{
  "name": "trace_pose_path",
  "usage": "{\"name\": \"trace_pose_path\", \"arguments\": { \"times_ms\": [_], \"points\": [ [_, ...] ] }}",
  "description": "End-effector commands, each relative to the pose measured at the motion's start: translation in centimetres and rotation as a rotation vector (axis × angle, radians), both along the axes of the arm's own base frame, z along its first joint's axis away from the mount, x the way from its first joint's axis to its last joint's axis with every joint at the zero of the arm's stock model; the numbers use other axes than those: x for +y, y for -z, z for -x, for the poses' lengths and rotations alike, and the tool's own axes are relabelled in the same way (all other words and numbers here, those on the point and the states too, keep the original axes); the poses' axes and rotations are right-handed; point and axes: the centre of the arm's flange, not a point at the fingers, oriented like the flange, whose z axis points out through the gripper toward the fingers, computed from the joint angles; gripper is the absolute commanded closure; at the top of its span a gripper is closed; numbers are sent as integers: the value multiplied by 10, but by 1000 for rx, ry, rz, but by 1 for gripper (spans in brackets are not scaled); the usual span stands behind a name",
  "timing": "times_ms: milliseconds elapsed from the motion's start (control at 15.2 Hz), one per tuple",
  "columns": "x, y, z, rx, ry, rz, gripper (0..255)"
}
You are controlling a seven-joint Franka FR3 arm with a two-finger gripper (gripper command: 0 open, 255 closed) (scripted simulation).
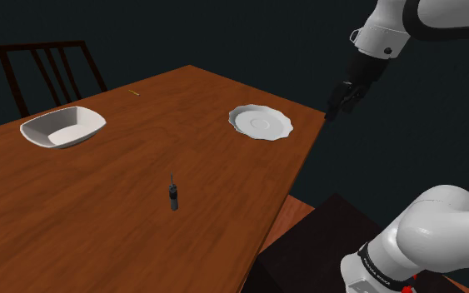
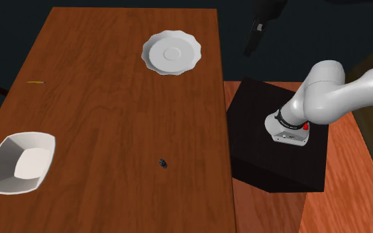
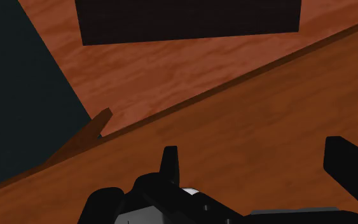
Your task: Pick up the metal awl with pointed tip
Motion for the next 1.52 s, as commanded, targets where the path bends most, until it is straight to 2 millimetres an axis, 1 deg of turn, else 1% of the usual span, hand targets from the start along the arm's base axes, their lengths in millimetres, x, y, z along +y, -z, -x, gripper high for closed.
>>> {"name": "trace_pose_path", "arguments": {
  "times_ms": [0,726,1452],
  "points": [
    [0,0,0,0,0,0,0],
    [127,42,-47,51,49,-41,0],
    [254,80,-97,102,99,-82,0]
  ]
}}
